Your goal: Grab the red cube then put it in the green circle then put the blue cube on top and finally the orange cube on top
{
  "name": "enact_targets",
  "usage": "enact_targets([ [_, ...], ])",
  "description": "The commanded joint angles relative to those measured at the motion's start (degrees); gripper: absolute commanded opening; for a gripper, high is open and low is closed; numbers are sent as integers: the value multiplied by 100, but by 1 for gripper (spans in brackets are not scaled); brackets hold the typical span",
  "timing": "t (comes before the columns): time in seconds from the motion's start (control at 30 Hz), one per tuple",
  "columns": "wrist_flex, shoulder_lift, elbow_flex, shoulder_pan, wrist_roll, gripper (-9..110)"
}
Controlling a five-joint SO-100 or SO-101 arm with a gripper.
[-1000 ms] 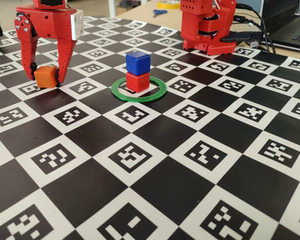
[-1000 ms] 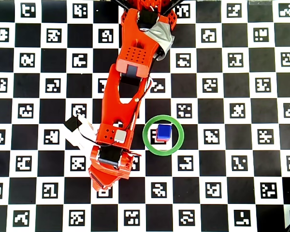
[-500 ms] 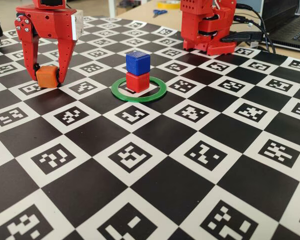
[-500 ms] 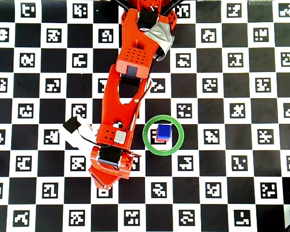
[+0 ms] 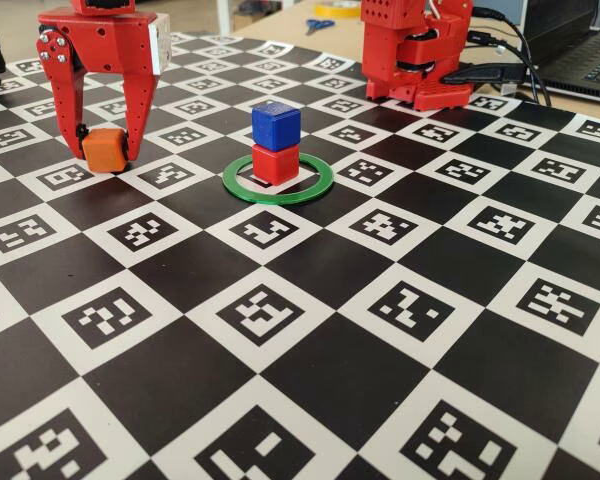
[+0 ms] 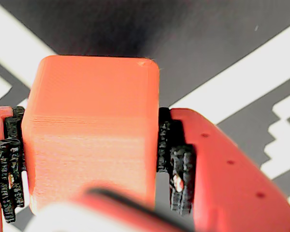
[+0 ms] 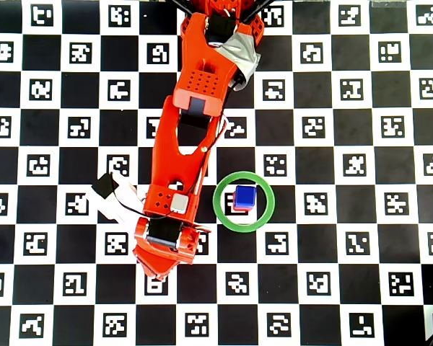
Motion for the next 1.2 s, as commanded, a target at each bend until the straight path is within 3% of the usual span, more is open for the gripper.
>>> enact_targets([
  [0.0, 79, 1134, -141, 105, -62, 11],
  [0.4, 615, 2101, -26, 53, -510, 11],
  [1.17, 1099, 4641, 2522, -1072, -1301, 10],
])
